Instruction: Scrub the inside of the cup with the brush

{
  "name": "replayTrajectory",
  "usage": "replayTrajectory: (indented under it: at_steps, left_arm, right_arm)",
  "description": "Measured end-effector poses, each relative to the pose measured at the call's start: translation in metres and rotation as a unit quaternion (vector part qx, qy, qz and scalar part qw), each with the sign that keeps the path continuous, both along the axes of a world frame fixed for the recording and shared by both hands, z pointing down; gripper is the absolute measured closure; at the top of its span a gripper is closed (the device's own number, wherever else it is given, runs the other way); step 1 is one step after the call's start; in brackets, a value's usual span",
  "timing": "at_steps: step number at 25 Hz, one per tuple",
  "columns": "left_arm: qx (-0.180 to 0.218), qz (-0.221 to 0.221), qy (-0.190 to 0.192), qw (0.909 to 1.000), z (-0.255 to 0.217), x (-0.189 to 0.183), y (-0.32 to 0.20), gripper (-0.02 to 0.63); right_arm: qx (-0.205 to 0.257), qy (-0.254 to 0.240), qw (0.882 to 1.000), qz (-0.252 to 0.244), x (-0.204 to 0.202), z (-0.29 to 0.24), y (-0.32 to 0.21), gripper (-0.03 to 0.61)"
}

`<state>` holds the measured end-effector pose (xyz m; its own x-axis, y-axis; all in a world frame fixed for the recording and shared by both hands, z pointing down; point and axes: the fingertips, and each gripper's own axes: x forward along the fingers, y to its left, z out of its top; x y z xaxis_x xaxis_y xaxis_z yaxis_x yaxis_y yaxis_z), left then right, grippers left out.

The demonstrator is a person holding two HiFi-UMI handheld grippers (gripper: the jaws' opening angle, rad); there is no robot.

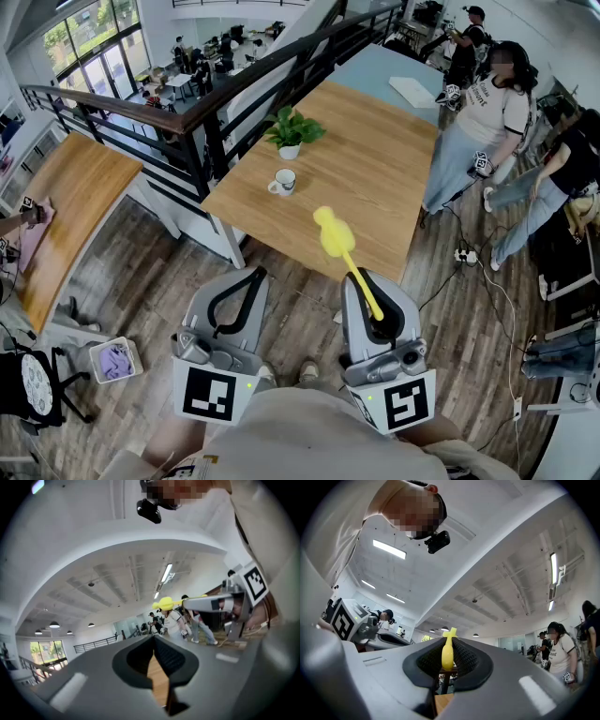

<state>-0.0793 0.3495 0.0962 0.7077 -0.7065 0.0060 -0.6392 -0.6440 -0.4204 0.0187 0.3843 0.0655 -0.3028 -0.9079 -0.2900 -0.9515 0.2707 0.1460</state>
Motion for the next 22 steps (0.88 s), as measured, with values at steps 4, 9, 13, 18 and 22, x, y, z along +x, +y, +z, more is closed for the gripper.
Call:
replayTrajectory:
  at_steps: [4,9,13,18,22]
  left_arm:
    - [0.006,0.014,-0.004,0.9999,0.002,0.006,0.002,0.612]
    - [-0.008,0.012,0.007,0.9999,0.001,0.007,0.001,0.612]
    - [-0.050,-0.013,0.019,0.9985,0.014,0.005,-0.004,0.612]
    - [-0.073,-0.021,0.030,0.9967,0.022,0.011,-0.003,0.612]
    - [-0.072,-0.022,0.031,0.9967,0.021,0.022,-0.004,0.612]
  right_arm:
    - [-0.005,-0.006,1.000,-0.002,-0.002,0.004,0.000,0.545]
    - [-0.008,-0.011,1.000,0.001,0.003,0.002,-0.001,0.545]
    - [-0.014,-0.008,1.000,0.001,0.007,0.005,-0.003,0.545]
    - [-0.026,-0.011,1.000,-0.004,0.012,0.013,-0.003,0.545]
    - [-0.037,-0.012,0.999,-0.007,0.020,0.016,-0.007,0.545]
